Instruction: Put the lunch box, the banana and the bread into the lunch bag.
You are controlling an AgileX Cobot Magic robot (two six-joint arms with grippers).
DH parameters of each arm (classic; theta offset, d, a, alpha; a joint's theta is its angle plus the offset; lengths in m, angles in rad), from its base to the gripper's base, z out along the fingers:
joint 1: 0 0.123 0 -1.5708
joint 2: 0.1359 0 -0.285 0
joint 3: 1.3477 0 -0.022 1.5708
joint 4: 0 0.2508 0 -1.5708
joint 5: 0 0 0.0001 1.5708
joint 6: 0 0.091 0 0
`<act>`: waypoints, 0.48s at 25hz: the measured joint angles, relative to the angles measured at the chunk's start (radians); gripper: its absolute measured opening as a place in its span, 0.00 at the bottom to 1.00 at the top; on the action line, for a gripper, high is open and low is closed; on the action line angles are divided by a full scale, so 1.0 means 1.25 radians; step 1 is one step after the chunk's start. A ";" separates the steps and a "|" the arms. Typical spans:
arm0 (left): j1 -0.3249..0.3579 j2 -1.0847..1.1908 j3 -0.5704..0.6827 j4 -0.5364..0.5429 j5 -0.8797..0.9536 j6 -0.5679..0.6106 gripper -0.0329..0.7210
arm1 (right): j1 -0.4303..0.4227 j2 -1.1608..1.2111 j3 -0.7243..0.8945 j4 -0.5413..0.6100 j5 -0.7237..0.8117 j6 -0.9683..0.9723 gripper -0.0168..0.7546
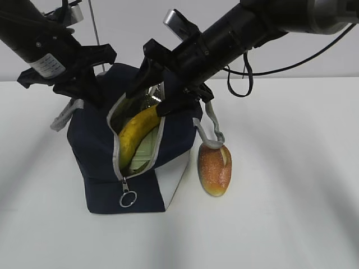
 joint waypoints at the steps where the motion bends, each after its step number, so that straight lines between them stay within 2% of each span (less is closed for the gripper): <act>1: 0.000 0.000 0.000 0.000 0.000 0.000 0.04 | -0.001 0.000 -0.009 0.000 0.021 -0.004 0.77; 5: 0.000 0.000 0.000 0.000 0.000 0.000 0.04 | -0.003 -0.033 -0.018 -0.025 0.051 -0.010 0.74; 12: 0.000 0.000 0.000 0.001 0.000 0.000 0.04 | -0.004 -0.183 -0.004 -0.174 0.057 0.010 0.74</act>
